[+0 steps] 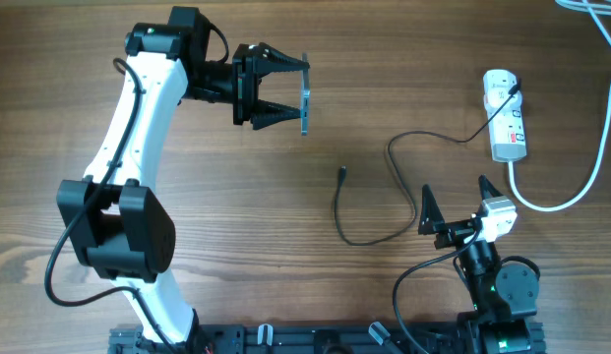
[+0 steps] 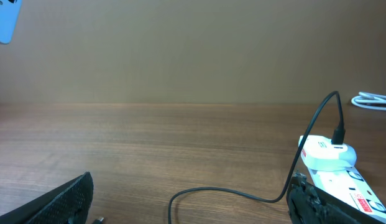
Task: Plug charger to phone and switch on socket
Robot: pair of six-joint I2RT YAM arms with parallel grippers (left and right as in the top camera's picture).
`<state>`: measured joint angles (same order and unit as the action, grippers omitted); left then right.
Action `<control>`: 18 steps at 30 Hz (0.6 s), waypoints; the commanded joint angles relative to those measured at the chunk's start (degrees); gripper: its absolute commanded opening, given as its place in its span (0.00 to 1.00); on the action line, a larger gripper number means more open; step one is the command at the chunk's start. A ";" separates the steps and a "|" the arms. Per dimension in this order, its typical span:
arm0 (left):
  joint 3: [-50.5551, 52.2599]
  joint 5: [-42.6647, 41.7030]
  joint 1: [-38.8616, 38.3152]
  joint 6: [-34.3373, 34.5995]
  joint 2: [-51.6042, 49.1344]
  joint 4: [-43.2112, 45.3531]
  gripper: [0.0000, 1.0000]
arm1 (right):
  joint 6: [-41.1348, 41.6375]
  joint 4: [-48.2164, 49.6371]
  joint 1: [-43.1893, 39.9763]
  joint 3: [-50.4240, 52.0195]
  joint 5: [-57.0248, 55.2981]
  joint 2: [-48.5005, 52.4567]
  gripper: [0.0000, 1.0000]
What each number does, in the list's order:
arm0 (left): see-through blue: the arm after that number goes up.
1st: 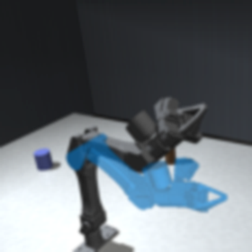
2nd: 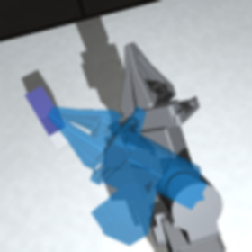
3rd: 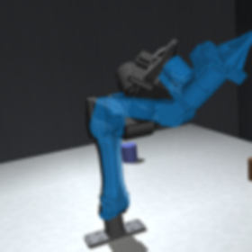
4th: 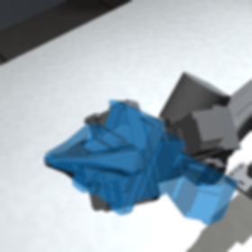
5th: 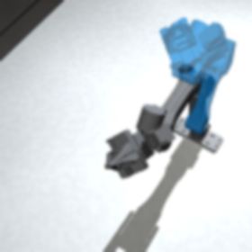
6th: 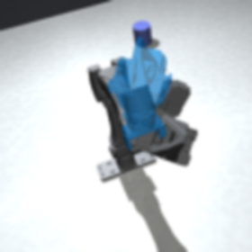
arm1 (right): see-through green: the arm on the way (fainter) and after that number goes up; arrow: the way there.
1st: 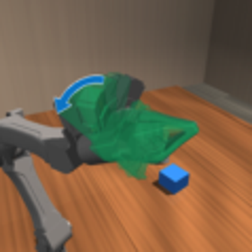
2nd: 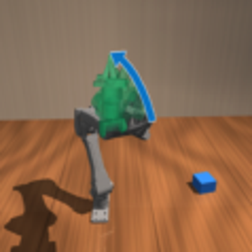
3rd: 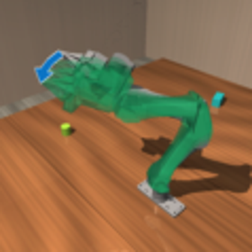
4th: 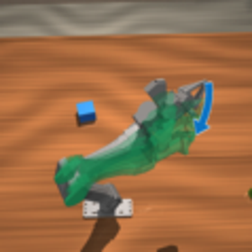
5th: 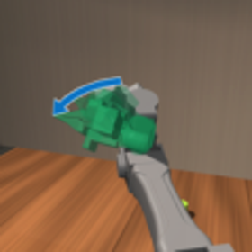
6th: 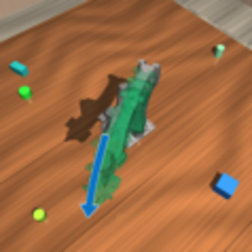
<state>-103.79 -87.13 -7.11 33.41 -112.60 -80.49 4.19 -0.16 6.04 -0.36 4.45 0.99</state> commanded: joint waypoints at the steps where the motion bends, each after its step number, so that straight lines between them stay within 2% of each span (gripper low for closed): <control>1: -1.33 -3.23 0.26 0.55 2.16 -0.55 0.56 | -0.81 0.20 -0.28 0.07 -0.74 -0.57 1.00; 18: -1.33 -3.23 0.26 0.52 2.14 -1.46 0.56 | -0.81 0.20 -0.28 0.07 -0.74 -0.57 1.00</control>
<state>-103.79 -87.13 -7.11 33.56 -112.60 -81.87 4.19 -0.16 6.04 -0.36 4.45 0.99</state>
